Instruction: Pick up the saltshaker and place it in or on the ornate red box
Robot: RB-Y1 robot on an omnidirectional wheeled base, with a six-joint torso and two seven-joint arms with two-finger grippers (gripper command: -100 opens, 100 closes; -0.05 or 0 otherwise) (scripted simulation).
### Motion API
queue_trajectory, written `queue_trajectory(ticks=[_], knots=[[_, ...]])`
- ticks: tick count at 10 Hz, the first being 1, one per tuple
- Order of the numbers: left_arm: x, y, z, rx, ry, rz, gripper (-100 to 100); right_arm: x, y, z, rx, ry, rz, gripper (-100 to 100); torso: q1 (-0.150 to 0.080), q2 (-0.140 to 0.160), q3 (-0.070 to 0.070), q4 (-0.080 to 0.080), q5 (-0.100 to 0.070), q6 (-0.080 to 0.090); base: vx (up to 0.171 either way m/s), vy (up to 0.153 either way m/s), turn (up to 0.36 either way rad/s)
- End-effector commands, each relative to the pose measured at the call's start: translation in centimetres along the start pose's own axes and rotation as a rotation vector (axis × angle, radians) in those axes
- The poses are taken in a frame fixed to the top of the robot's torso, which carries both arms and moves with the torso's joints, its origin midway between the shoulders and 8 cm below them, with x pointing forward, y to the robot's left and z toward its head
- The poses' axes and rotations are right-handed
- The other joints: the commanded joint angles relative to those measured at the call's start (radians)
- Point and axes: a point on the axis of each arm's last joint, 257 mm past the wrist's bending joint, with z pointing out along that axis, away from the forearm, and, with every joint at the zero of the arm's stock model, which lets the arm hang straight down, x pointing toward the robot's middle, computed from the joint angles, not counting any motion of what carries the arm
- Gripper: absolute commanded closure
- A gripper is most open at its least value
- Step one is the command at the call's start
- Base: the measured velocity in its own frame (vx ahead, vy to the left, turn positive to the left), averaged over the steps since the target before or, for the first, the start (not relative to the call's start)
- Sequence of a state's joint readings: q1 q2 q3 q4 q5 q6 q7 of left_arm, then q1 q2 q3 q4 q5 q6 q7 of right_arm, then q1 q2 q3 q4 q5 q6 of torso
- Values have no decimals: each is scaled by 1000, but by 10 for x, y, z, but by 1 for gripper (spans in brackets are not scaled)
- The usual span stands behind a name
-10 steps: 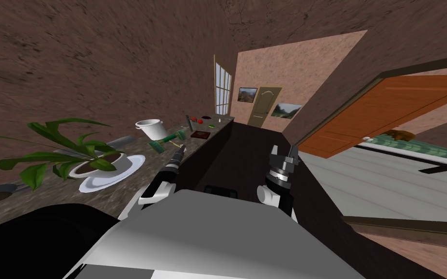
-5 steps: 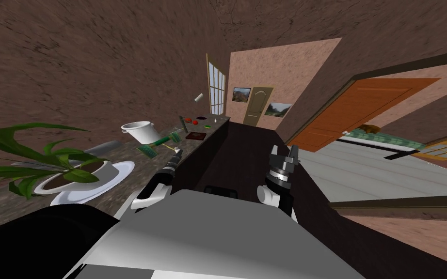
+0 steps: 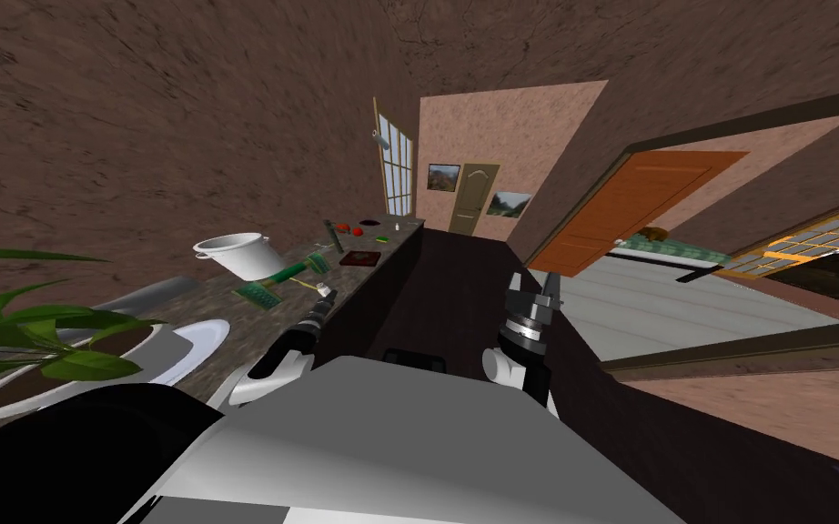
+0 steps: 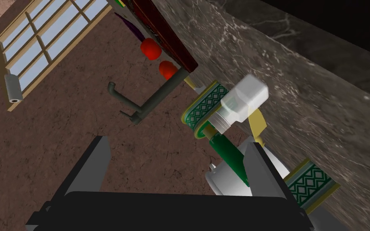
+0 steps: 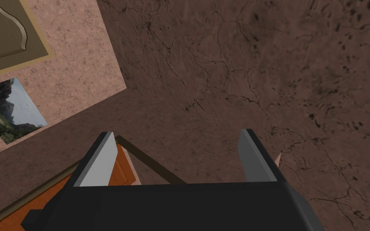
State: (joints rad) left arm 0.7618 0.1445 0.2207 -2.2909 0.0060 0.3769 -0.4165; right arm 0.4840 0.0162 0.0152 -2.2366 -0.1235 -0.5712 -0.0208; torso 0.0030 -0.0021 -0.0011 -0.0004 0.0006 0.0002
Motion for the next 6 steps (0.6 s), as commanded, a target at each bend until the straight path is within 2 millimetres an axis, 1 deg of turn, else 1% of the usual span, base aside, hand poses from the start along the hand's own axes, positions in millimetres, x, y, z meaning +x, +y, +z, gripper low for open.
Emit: queue_trajectory(ticks=[1,2,3,5,6], knots=[[-6,25,-6,-71,8,48,-100,0,0,0,0,0,0,0,0,0,0,0,0,0,56,62,-294],[-5,27,-6,-80,12,48,-100,0,0,0,0,0,0,0,2,-1,-1,0,0,0,42,62,-71],[-8,43,-10,-129,18,77,-100,0,0,0,0,0,0,0,2,-1,-1,0,0,-1,33,60,-127],[-15,73,-20,-218,29,135,-100,0,0,0,0,0,0,0,3,-1,0,0,1,0,52,89,-306],[-19,88,-26,-265,37,161,-100,0,0,0,0,0,0,0,4,-2,-1,0,1,0,67,97,-240]])
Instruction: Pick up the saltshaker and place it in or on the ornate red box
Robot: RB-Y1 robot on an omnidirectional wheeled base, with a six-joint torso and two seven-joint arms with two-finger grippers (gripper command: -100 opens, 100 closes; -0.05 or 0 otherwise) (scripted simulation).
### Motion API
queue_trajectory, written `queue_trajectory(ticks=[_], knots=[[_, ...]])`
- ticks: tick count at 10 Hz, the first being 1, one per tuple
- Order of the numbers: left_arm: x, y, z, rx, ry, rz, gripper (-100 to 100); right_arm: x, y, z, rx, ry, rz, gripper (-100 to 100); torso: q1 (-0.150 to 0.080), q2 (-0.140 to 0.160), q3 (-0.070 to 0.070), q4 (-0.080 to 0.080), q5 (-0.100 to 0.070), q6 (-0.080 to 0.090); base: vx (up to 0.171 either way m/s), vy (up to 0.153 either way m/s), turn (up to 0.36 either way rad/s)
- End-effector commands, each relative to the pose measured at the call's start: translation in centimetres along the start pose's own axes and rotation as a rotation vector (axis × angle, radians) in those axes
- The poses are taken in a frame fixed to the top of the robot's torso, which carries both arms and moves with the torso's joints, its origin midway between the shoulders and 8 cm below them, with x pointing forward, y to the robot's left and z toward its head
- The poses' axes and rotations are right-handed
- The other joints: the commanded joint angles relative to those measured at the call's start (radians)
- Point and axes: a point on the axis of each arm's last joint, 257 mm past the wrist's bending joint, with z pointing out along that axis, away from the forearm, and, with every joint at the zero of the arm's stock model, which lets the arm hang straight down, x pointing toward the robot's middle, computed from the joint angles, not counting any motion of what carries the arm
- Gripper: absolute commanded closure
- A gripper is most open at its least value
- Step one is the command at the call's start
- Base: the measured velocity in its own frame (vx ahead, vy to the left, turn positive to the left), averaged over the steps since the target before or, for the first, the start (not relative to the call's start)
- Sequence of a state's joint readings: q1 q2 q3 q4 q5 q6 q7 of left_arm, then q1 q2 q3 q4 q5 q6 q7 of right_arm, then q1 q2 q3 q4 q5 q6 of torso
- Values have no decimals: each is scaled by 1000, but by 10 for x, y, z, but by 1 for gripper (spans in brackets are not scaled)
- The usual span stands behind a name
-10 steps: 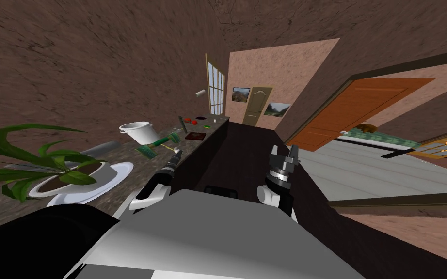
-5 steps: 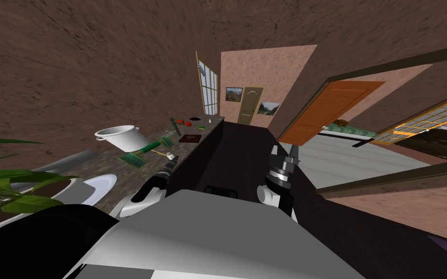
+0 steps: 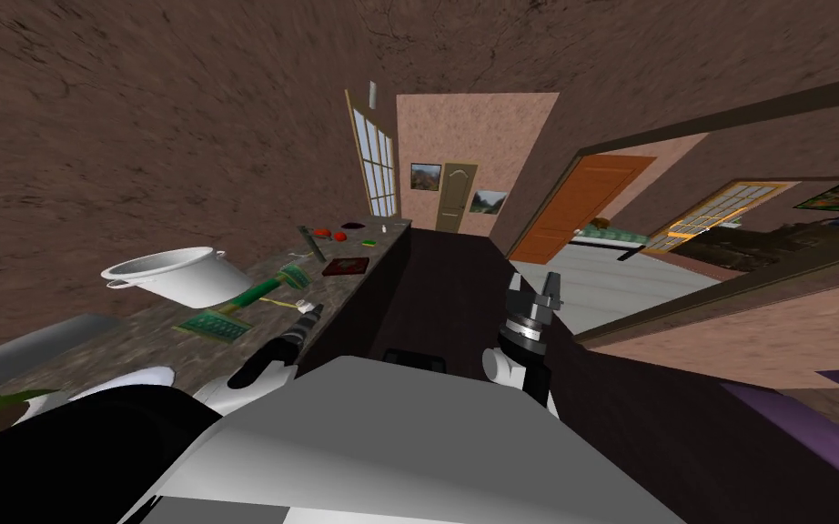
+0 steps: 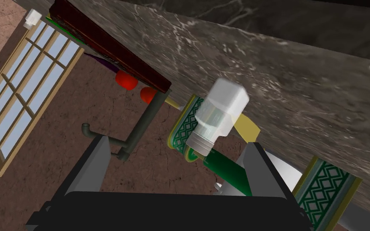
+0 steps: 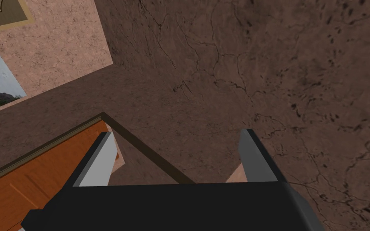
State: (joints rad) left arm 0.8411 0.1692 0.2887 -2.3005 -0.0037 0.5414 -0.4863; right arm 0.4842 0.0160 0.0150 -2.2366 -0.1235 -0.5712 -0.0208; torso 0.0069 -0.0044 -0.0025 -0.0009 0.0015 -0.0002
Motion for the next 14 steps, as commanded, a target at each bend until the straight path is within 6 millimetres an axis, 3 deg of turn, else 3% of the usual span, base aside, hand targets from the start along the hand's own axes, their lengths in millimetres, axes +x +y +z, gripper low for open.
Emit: queue_trajectory(ticks=[1,6,10,11,12,13,14], knots=[[-1,10,-1,-32,6,19,-100,0,0,0,0,0,0,0,0,0,0,0,0,0,44,73,-60],[-13,70,-16,-205,34,132,-100,0,0,0,0,0,0,0,-1,0,0,0,0,0,42,74,-202],[-22,96,-27,-287,50,193,-100,0,0,0,0,0,0,0,-3,2,1,1,-1,0,12,59,-123],[-21,92,-24,-273,46,183,-100,0,0,0,0,0,0,0,-4,2,1,0,-1,0,6,24,-20],[-21,93,-25,-276,47,185,0,0,0,0,0,0,0,0,-5,2,1,1,-1,-1,1,5,3],[-19,97,-19,-277,45,183,-100,0,0,0,0,0,0,0,-7,3,1,1,-1,-1,19,26,-19],[-18,99,-17,-277,45,182,-100,0,0,0,0,0,0,0,-6,2,1,0,-1,-1,26,35,-20]])
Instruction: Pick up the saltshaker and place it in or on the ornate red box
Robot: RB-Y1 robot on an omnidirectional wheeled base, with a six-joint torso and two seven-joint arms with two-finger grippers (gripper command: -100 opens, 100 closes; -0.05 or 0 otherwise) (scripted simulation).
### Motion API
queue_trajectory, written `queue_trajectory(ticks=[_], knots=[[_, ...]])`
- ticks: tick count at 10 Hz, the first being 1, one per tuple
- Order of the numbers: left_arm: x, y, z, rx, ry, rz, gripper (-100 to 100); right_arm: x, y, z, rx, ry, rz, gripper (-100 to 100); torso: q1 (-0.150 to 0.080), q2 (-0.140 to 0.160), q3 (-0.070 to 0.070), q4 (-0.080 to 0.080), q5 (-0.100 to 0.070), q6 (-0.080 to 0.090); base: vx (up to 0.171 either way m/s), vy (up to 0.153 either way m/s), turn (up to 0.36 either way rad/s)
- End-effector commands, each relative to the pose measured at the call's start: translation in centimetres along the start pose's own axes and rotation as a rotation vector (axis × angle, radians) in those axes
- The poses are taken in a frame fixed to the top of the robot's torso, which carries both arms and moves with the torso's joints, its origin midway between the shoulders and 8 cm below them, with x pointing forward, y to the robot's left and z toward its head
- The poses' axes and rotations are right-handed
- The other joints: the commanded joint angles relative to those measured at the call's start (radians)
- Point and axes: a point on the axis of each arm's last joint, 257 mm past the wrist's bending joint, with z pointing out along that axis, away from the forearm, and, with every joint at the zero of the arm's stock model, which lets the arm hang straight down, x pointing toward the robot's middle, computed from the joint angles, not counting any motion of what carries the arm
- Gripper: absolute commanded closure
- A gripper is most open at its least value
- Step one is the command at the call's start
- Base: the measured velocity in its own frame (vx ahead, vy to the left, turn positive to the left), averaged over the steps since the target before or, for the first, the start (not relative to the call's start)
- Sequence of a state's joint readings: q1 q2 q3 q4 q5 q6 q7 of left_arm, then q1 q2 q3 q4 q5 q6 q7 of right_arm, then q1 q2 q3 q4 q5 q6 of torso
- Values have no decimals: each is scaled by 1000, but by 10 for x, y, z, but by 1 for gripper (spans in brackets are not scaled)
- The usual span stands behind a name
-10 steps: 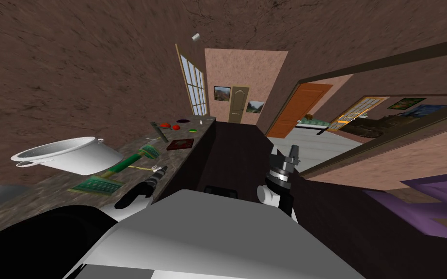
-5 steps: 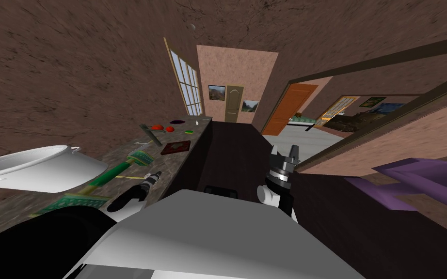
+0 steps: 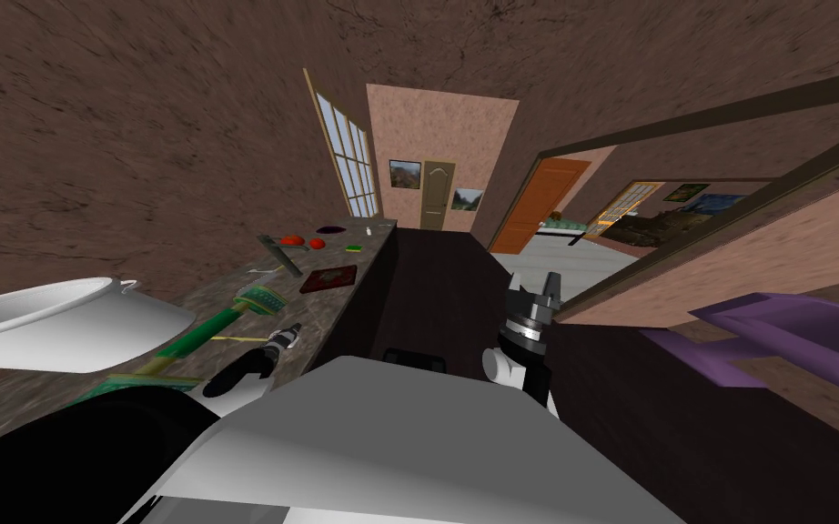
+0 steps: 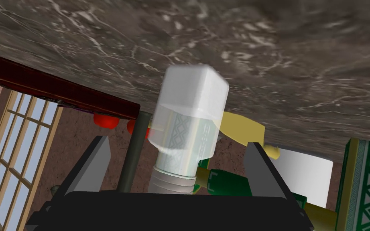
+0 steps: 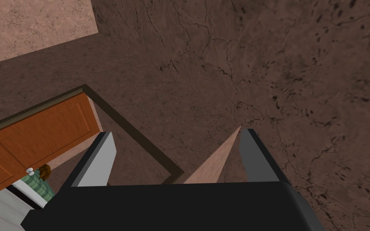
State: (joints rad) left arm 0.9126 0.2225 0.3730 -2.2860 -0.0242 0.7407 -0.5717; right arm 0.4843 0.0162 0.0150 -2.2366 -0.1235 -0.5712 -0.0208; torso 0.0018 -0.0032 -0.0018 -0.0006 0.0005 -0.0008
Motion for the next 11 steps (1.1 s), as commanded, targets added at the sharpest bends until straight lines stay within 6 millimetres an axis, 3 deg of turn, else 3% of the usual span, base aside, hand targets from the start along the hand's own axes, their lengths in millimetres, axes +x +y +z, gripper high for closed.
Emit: queue_trajectory(ticks=[1,2,3,7,8,9,11], knots=[[2,1,6,1,-2,-2,-100,0,0,0,0,0,0,0,0,0,0,0,0,0,23,38,-13],[1,2,5,0,-1,-1,-100,0,0,0,0,0,0,0,0,0,0,0,0,0,10,18,-6],[1,2,5,1,-2,-2,100,0,0,0,0,0,0,0,-1,1,0,0,0,0,0,0,0],[-2,0,5,5,-8,-2,100,0,0,0,0,0,0,0,-1,0,-1,-2,1,1,0,0,0],[-2,0,5,4,-8,-2,0,0,0,0,0,0,0,0,-1,0,-1,-1,2,1,0,0,0],[-1,-1,-2,2,0,0,100,0,0,0,0,0,0,0,0,0,-1,-1,2,1,-16,-22,15],[-2,-1,-3,4,-2,0,100,0,0,0,0,0,0,0,-4,2,0,-1,1,0,-19,-32,13]])
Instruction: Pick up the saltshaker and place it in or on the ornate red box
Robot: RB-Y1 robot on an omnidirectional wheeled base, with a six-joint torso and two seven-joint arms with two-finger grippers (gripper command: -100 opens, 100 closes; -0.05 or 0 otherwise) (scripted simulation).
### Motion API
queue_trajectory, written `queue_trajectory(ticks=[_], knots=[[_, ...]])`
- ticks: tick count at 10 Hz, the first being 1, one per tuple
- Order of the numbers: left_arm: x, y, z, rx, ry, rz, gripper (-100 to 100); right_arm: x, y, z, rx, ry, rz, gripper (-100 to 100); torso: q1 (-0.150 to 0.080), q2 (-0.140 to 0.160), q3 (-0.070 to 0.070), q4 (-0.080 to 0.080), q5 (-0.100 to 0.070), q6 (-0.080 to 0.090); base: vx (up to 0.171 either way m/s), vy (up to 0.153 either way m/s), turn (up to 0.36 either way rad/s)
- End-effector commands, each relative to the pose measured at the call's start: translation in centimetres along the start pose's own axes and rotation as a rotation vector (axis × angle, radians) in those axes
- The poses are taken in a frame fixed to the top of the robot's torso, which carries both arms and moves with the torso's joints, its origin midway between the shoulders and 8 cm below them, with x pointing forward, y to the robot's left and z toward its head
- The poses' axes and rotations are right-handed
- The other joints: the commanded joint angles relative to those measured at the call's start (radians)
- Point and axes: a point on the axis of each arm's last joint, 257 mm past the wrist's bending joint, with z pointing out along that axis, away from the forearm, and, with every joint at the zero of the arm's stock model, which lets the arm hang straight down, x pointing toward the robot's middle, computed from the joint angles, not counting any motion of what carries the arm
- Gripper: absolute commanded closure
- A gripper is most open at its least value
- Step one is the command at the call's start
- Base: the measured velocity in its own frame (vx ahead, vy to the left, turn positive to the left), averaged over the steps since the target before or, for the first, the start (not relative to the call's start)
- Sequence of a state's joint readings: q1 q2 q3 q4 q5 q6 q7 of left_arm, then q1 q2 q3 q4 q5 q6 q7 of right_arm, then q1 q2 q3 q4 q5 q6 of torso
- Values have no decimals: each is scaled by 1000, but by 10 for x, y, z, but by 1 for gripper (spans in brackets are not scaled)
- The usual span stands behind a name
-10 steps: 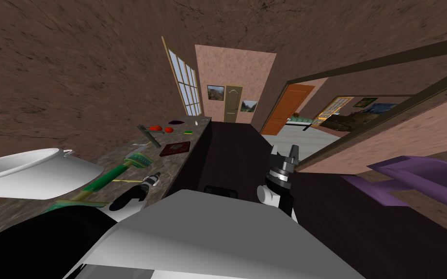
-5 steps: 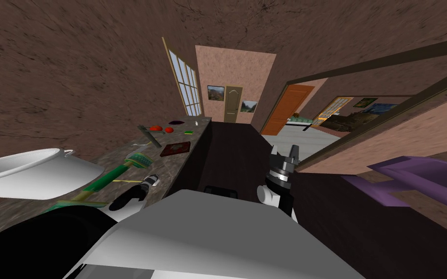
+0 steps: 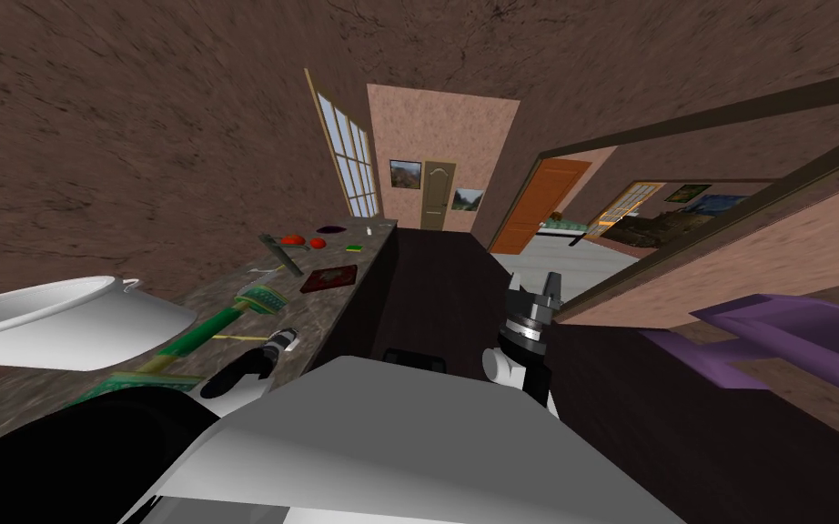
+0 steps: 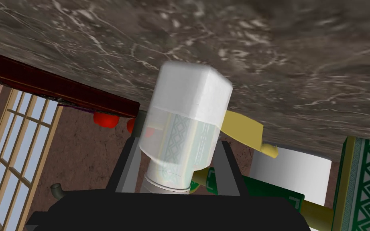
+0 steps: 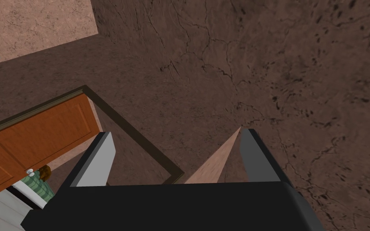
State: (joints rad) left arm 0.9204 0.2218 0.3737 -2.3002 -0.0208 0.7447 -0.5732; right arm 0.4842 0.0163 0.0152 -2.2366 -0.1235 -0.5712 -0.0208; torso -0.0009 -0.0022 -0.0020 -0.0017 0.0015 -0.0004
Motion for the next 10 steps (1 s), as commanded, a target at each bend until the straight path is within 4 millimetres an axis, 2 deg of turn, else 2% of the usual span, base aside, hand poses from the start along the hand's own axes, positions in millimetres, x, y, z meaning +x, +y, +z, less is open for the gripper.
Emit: queue_trajectory(ticks=[1,2,4,6,9,10], knots=[[0,0,0,0,0,0,0,0,0,0,0,0,0,0,0,0,0,0,0,0,0,0,0],[-22,-8,2,25,-50,24,100,0,0,0,0,0,0,0,1,-1,0,0,0,0,45,114,19],[-46,-23,4,71,-110,55,100,0,0,0,0,0,-1,0,15,-8,-4,-1,2,2,101,173,-4],[-68,-44,8,135,-169,88,100,0,0,0,0,0,0,0,13,-7,-4,-1,2,2,51,108,3],[-94,-82,14,247,-245,140,100,0,0,0,0,0,0,0,3,-5,-3,0,1,4,30,17,12],[-96,-85,13,258,-250,143,100,0,0,0,0,0,0,0,2,-4,-2,0,0,4,13,-7,-5]])
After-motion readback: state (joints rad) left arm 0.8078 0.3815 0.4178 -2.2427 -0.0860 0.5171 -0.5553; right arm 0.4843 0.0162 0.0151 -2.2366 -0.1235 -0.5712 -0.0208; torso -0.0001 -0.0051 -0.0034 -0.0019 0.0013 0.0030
